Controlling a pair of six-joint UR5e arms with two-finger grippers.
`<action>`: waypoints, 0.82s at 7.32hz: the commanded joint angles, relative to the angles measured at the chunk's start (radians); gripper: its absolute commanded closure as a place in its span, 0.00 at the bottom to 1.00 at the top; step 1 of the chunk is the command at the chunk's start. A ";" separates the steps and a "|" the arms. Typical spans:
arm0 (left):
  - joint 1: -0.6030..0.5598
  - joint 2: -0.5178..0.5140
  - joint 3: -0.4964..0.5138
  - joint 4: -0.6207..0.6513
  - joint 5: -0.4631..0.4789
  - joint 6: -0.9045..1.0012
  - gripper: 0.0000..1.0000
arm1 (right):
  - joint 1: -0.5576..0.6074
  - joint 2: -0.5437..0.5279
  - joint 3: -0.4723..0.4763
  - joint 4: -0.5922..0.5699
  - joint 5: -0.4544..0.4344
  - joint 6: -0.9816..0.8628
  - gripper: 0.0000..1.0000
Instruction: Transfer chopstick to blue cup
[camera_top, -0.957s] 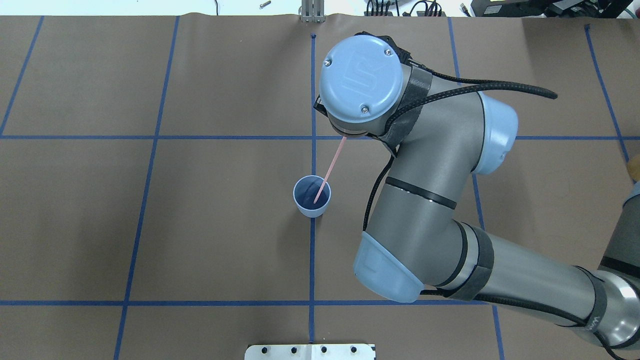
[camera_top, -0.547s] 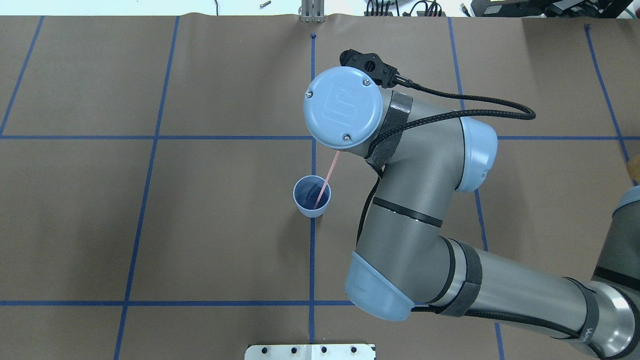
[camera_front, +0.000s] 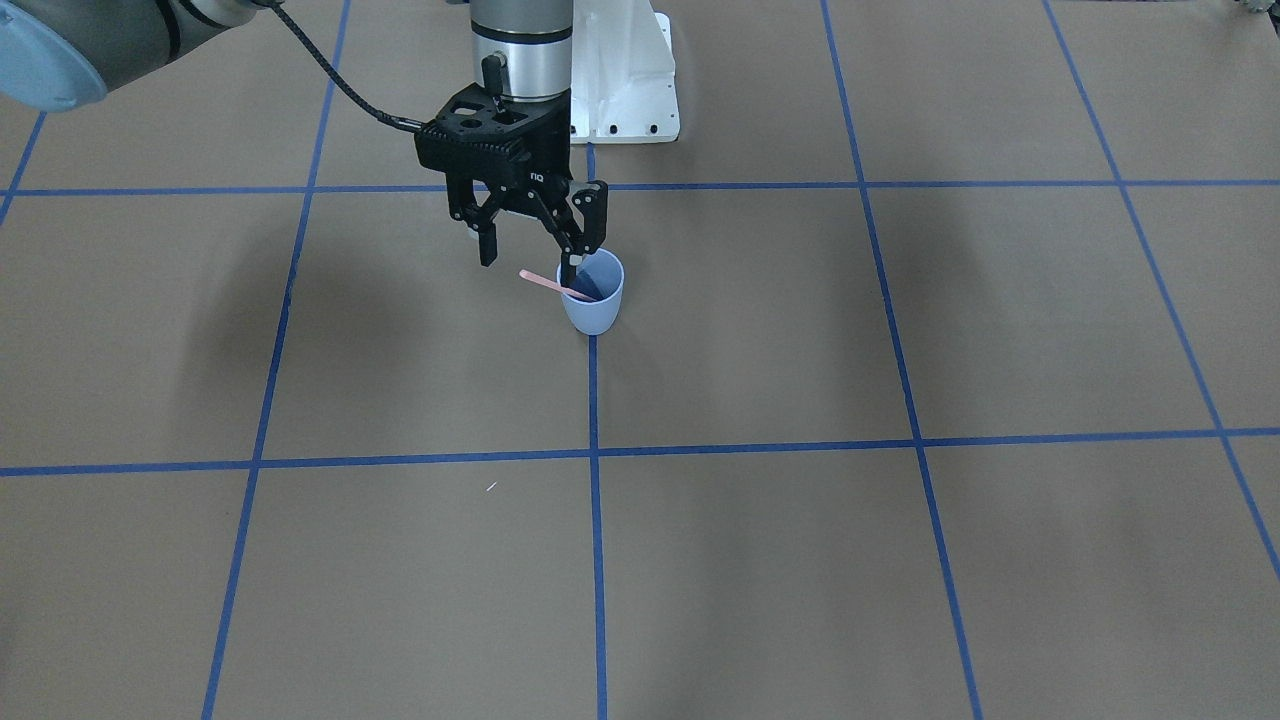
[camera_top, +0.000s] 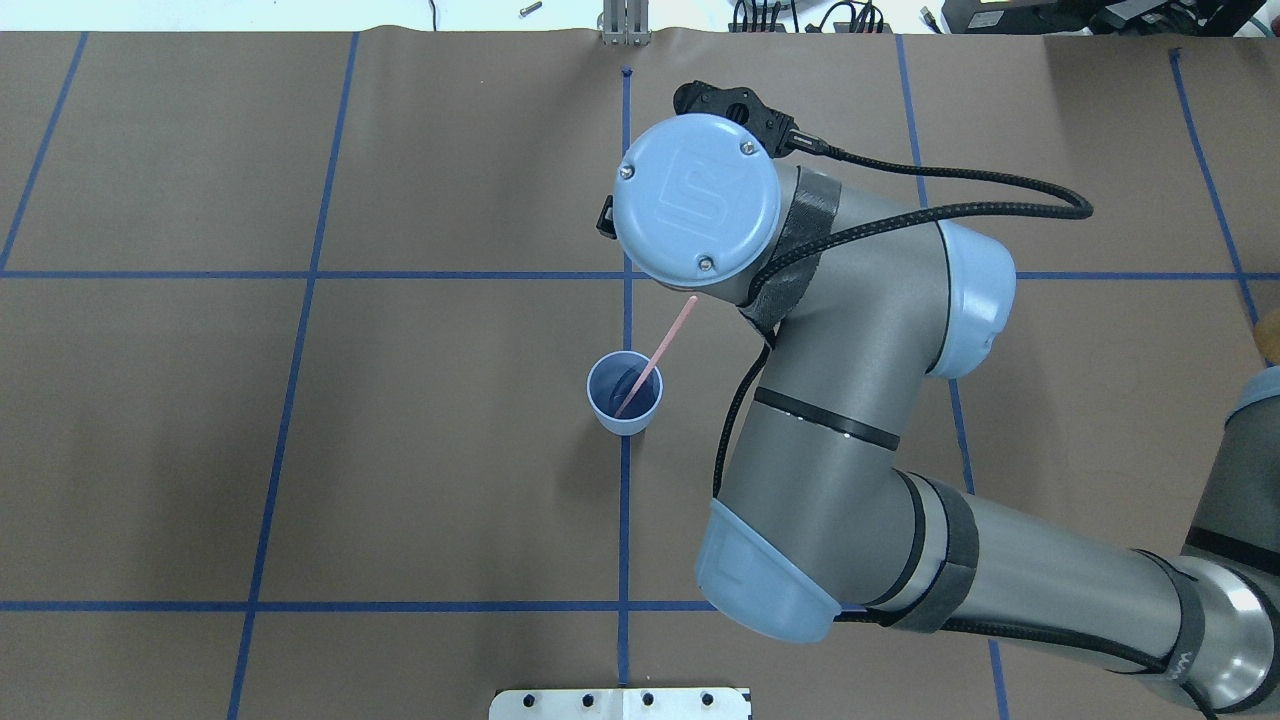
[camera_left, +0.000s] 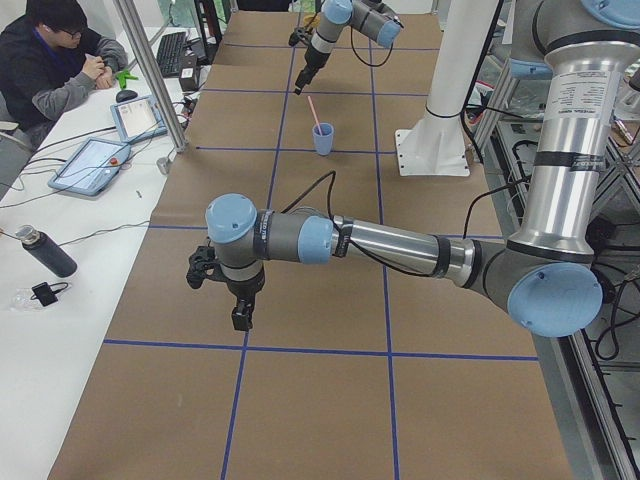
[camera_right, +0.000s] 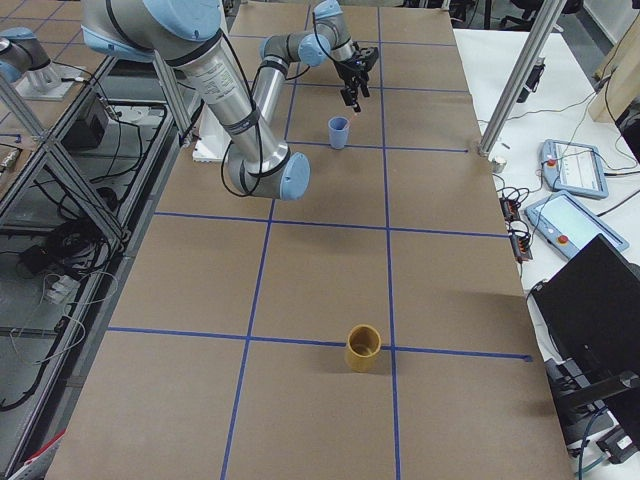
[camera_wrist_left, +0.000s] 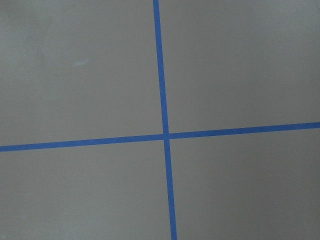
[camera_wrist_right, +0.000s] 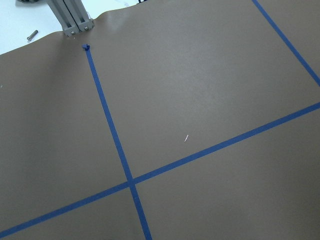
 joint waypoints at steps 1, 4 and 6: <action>0.001 -0.001 0.025 0.009 0.000 -0.004 0.02 | 0.163 -0.021 0.001 0.002 0.186 -0.245 0.00; -0.003 0.031 -0.059 0.154 -0.002 0.026 0.02 | 0.488 -0.144 -0.036 0.012 0.494 -0.727 0.00; -0.003 0.063 -0.107 0.147 -0.002 0.040 0.02 | 0.663 -0.304 -0.045 0.035 0.610 -1.073 0.00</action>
